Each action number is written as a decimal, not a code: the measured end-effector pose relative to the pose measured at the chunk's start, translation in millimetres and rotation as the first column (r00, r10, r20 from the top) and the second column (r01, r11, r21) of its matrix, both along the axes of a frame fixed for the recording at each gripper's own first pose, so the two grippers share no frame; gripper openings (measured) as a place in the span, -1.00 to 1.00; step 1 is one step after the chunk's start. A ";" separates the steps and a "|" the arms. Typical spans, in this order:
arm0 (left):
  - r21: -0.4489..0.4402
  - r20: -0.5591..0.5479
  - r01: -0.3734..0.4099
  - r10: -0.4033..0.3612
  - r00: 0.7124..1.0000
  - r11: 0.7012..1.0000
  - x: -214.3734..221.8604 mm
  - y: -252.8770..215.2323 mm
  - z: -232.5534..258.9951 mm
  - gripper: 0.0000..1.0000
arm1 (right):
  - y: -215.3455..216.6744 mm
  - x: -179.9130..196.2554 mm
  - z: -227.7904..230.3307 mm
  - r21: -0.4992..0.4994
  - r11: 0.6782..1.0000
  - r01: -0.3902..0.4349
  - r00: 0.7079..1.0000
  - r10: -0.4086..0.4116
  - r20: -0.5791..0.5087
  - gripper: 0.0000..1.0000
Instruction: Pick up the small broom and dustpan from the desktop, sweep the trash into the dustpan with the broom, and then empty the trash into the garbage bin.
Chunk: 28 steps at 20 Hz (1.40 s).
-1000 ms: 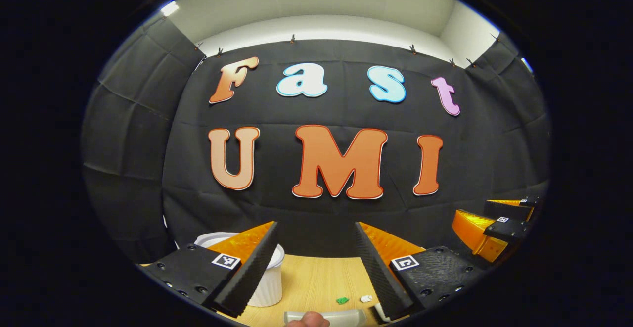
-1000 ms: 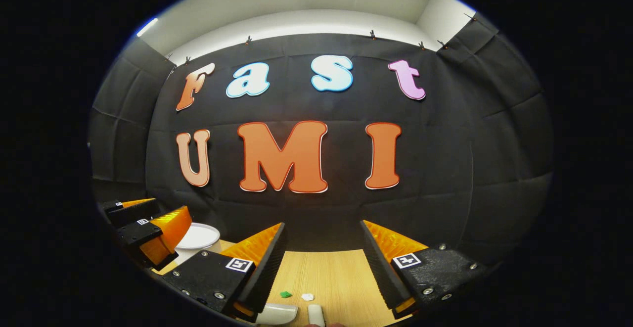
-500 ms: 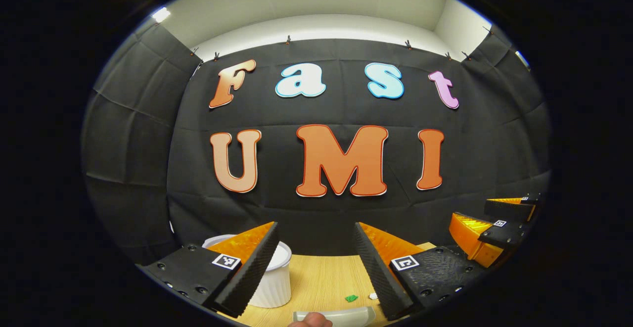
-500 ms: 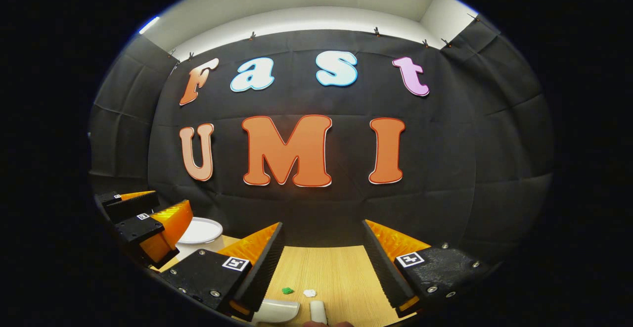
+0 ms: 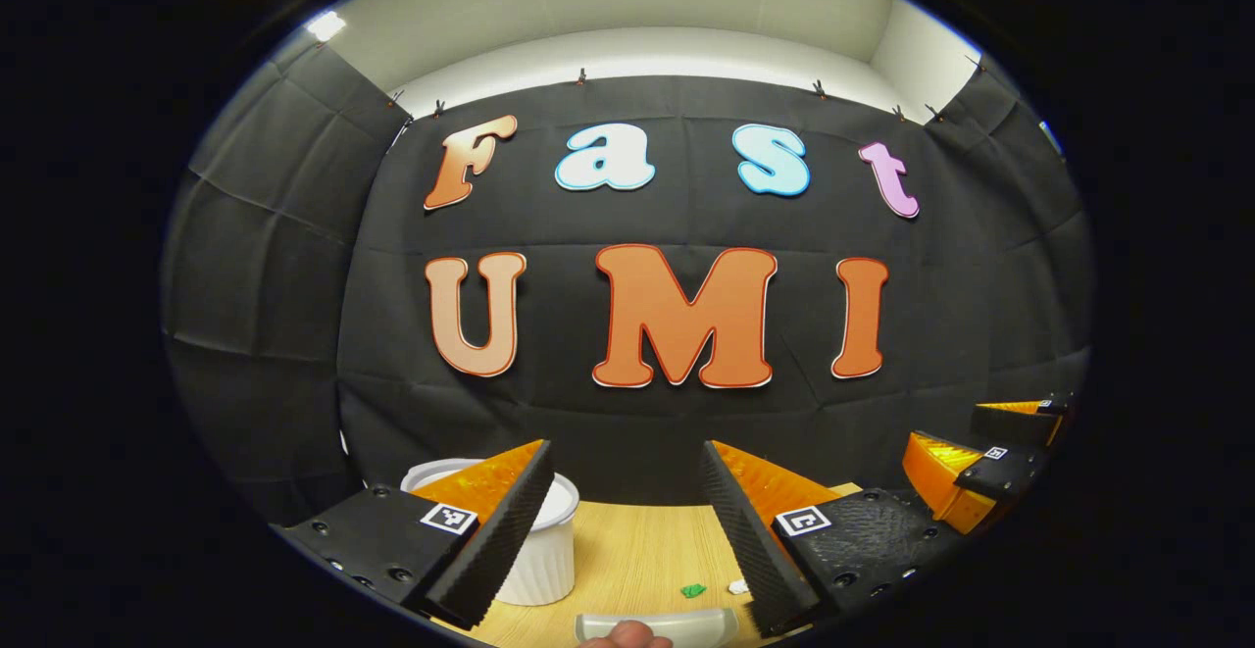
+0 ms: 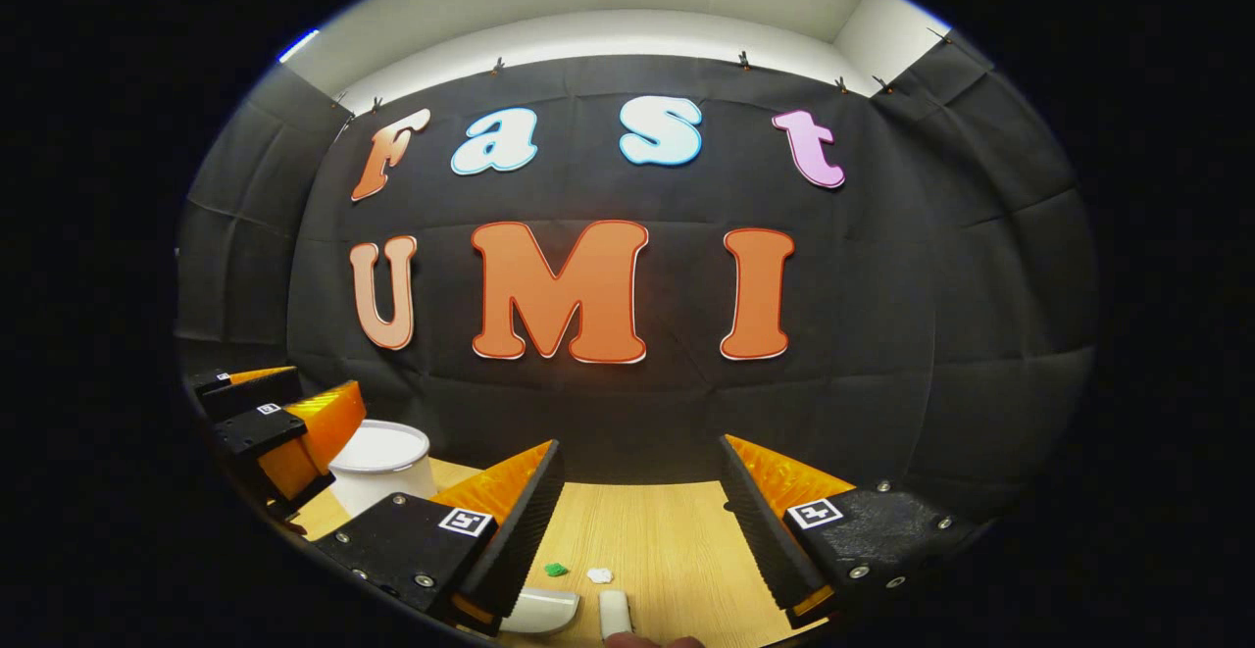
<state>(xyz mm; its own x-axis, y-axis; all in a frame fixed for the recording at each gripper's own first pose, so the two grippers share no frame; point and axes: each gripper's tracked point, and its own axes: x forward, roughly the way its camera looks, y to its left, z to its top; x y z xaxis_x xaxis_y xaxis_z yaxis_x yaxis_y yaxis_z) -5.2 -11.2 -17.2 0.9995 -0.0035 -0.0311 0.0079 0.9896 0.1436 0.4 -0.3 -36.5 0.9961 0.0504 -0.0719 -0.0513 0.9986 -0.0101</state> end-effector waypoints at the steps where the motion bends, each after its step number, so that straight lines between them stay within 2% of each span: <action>1: -0.011 0.011 0.007 -0.006 1.000 1.000 0.3 -3.9 3.6 0.89 | -0.9 -0.4 5.0 0.006 1.000 -0.002 1.000 0.001 0.012 0.87; 5: -0.025 0.026 0.004 -0.003 1.000 1.000 -2.1 -9.2 9.2 0.89 | -5.4 -0.2 13.7 0.024 1.000 0.005 0.999 -0.006 0.037 0.87; 8: -0.080 0.023 0.000 0.002 1.000 0.997 -0.1 -16.3 7.7 0.86 | -4.1 0.1 17.4 0.044 0.999 -0.007 0.999 0.005 0.049 0.87; 11: -0.056 0.002 -0.003 0.003 1.000 0.998 0.4 -20.0 1.6 0.89 | -5.4 1.4 12.6 0.014 1.000 -0.014 0.999 0.014 0.051 0.87; 13: -0.034 -0.075 -0.001 -0.001 0.997 0.999 4.4 -20.5 -23.5 0.86 | -5.7 7.6 -11.4 0.003 1.000 -0.019 1.000 0.019 -0.010 0.86; 15: -0.073 -0.167 0.004 -0.016 0.986 0.997 2.1 -21.4 -56.2 0.89 | -6.6 10.6 -51.8 0.000 1.000 -0.032 0.992 0.031 -0.119 0.87; 17: -0.108 -0.282 -0.018 -0.013 0.959 0.994 3.0 -16.2 -92.8 0.89 | -6.2 9.3 -99.7 -0.010 0.999 -0.054 0.971 0.050 -0.234 0.87; 20: -0.106 -0.463 -0.053 -0.002 0.886 0.993 -10.9 -7.1 -157.6 0.91 | 5.4 -3.4 -180.2 -0.008 0.992 -0.126 0.889 0.109 -0.446 0.87; 22: -0.094 -0.568 -0.072 0.006 0.823 0.993 -26.6 -5.4 -194.5 0.90 | 15.6 -15.3 -230.5 0.016 0.986 -0.166 0.799 0.145 -0.583 0.88; 24: -0.076 -0.663 -0.108 0.031 0.748 0.991 -45.4 1.5 -232.1 0.90 | 20.1 -25.3 -268.0 0.047 0.981 -0.190 0.705 0.170 -0.689 0.88; 26: -0.040 -0.750 -0.138 0.061 0.659 0.990 -66.2 11.7 -264.5 0.91 | 26.4 -30.5 -295.2 0.057 0.978 -0.199 0.631 0.172 -0.756 0.89; 28: -0.009 -0.832 -0.150 0.076 0.549 0.989 -82.3 15.4 -279.4 0.92 | 35.5 -35.1 -313.7 0.044 0.977 -0.207 0.573 0.157 -0.804 0.89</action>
